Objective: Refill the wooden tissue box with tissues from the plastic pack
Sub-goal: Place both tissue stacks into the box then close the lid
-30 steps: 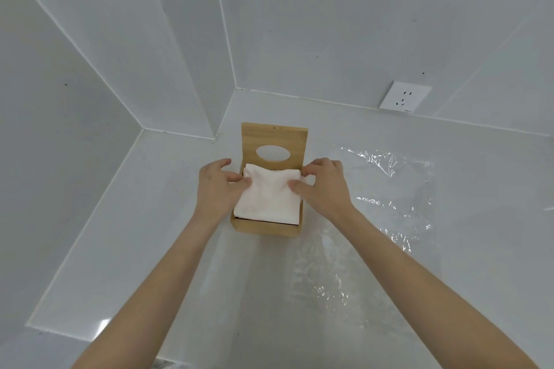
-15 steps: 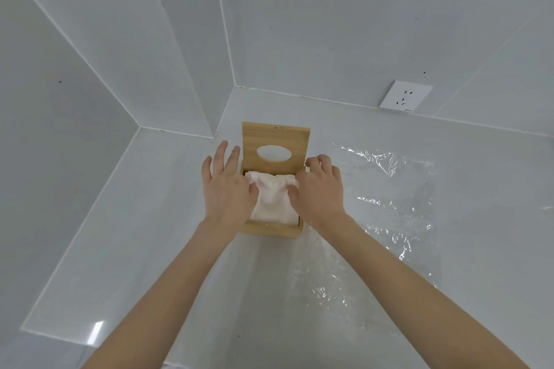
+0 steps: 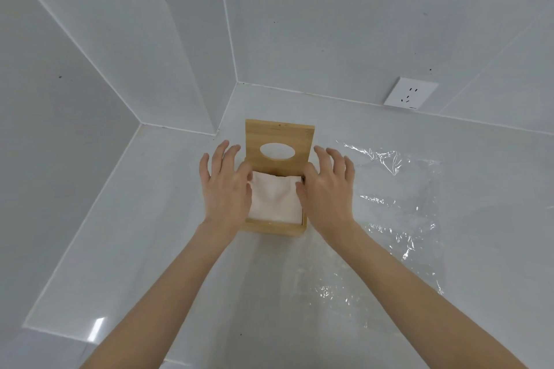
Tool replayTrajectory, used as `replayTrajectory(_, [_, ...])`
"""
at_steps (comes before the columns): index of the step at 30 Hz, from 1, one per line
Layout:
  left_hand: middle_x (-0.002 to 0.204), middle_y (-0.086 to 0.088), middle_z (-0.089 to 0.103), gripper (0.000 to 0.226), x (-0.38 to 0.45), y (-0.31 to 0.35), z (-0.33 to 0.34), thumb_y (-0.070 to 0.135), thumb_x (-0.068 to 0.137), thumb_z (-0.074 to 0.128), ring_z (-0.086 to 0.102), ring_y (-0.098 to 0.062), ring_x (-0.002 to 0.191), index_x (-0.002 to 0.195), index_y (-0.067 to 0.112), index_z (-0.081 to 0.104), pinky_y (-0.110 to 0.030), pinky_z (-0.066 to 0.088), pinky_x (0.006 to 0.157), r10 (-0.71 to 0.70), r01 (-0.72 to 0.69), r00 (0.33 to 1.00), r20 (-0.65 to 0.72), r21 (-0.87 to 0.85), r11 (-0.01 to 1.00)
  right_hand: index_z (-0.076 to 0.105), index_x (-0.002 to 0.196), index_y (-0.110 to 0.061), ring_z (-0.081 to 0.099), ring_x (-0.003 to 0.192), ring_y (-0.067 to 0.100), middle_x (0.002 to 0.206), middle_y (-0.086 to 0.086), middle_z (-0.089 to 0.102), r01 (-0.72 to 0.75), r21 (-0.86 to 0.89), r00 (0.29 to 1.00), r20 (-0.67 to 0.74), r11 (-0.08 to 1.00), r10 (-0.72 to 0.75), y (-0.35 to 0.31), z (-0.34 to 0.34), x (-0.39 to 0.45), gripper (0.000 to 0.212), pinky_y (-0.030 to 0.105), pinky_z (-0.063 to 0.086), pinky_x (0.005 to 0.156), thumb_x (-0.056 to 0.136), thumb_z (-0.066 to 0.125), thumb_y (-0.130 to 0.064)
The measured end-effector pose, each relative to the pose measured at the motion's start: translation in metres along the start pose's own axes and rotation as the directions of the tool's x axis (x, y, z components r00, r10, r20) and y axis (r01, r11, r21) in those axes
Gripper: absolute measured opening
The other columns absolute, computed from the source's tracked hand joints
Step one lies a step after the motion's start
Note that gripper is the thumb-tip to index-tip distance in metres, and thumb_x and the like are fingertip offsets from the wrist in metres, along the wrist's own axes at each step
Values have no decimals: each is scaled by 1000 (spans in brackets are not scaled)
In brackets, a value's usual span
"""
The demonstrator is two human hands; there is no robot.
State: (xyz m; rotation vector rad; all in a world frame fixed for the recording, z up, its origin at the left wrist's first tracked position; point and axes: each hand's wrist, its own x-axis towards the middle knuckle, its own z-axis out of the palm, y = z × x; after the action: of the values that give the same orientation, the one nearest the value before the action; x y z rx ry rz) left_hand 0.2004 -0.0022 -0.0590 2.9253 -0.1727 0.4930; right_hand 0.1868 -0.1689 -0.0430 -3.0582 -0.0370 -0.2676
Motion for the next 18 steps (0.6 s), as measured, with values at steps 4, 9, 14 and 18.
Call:
replayTrajectory(4, [142,-16,42,32,-4,2,-7,26,61,78,21,-34,138,92,25,71,-49,12,109,38,-16,979,200,-112,994,72,90,-21,41,128,41,130,18,55,4,160,994,107,987,-22,1,-10,-6,24,51,25,109,67,75,-18])
replayTrajectory(9, [157,-9,-3,64,-5,4,-13,52,72,63,-15,-31,141,131,35,44,-52,-5,113,-12,-14,872,489,50,999,41,134,-21,-7,143,33,156,14,4,53,40,918,392,998,-65,-6,-8,-15,57,50,-7,115,82,56,-38])
replayTrajectory(14, [156,-11,-7,69,0,4,-11,60,72,57,-16,-33,141,130,26,44,-57,-7,112,-9,-97,850,527,173,980,34,137,-11,-7,144,32,156,18,4,111,-123,897,440,986,-46,-8,-3,-8,61,53,-9,114,85,51,-39])
replayTrajectory(18, [156,-13,-9,69,8,8,-11,55,72,60,-20,-34,140,128,18,46,-58,-13,109,-1,-164,810,586,229,960,37,135,-6,-5,143,32,153,20,12,191,-222,886,458,956,-71,-10,-1,-6,56,54,-10,113,88,42,-37])
